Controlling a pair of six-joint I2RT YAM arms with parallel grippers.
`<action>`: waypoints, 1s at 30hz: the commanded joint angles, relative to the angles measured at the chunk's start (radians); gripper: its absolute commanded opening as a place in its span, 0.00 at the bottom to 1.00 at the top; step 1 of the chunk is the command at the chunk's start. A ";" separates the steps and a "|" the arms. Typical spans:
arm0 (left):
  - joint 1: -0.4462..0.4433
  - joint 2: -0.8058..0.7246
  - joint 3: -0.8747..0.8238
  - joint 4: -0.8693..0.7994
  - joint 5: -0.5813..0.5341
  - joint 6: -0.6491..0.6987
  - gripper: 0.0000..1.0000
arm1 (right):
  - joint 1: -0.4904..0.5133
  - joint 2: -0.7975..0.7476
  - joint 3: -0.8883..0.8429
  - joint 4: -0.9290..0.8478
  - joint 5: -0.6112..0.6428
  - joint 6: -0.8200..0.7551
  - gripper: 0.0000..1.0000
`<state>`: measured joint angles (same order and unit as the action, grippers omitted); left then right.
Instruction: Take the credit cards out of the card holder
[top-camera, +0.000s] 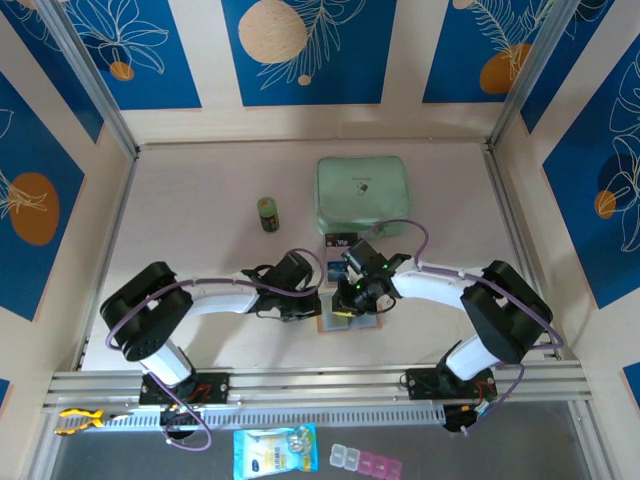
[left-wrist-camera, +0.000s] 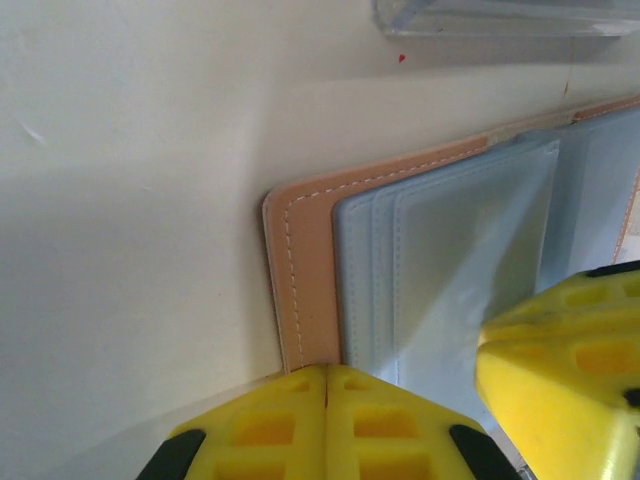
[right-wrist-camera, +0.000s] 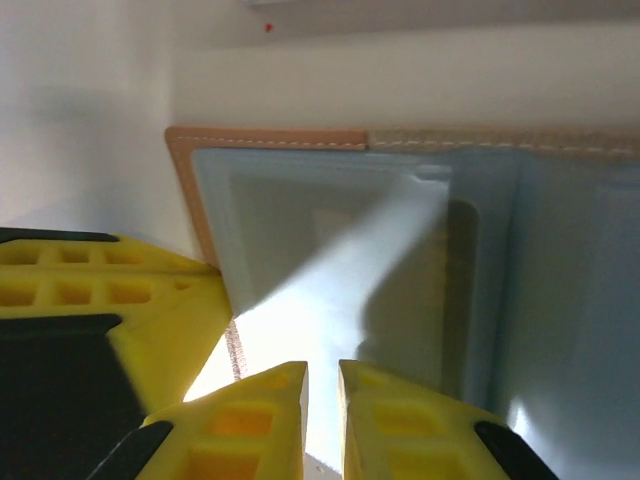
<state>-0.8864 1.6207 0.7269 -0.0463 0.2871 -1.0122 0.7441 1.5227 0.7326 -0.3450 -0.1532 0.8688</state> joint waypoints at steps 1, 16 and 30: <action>0.011 0.027 0.006 -0.074 -0.012 0.024 0.02 | -0.004 0.025 0.025 -0.037 0.023 -0.011 0.16; 0.023 0.034 0.003 -0.094 -0.012 0.031 0.02 | -0.104 -0.072 -0.086 -0.007 -0.022 -0.034 0.15; 0.027 -0.035 0.046 -0.162 -0.050 0.051 0.04 | -0.199 -0.096 -0.219 0.170 -0.165 -0.044 0.15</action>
<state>-0.8719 1.6173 0.7494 -0.1081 0.2817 -0.9852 0.5602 1.4380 0.5480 -0.2005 -0.2752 0.8383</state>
